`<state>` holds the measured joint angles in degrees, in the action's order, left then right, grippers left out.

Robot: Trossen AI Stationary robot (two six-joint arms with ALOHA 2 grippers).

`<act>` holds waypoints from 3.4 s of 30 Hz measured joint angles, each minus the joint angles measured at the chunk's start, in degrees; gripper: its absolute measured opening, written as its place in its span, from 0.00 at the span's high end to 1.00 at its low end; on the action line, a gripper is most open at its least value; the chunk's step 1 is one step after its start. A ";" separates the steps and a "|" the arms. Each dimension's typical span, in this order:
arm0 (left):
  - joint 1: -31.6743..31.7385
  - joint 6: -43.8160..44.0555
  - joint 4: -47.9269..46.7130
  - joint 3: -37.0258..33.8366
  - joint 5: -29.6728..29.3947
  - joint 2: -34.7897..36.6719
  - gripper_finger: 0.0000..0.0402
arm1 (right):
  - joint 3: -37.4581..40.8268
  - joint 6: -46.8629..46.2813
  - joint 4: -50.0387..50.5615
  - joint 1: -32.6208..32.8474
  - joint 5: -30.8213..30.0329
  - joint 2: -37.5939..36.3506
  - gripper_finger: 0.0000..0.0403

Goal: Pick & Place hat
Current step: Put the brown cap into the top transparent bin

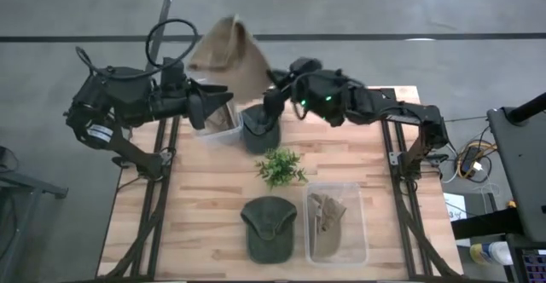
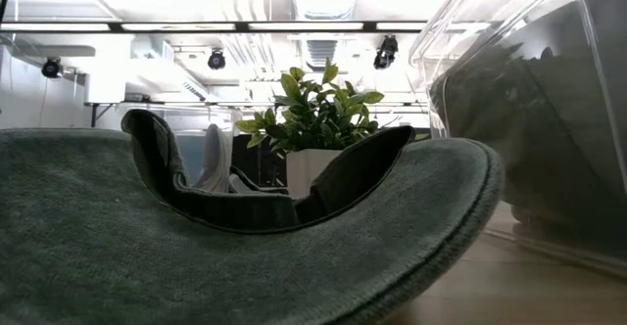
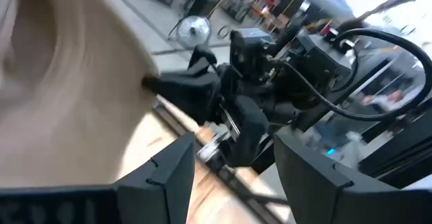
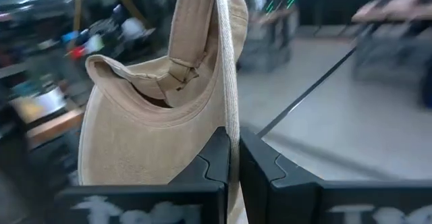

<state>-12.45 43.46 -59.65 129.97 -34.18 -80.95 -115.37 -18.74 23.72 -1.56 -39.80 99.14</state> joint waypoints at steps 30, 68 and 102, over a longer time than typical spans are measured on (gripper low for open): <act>1.55 -7.99 9.45 -0.02 -21.72 -3.00 0.51 | -14.89 17.07 -3.42 3.94 -4.72 0.34 0.97; 3.08 -9.34 3.86 0.02 -22.48 1.00 0.99 | -14.69 18.80 8.33 2.80 2.95 0.07 0.54; 6.63 40.79 -30.33 -27.79 -14.97 7.07 0.99 | -14.69 19.39 18.06 2.43 2.64 -1.56 0.37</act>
<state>-5.82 84.25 -89.98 102.18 -49.15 -73.89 -130.06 0.65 41.78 0.86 -37.16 97.58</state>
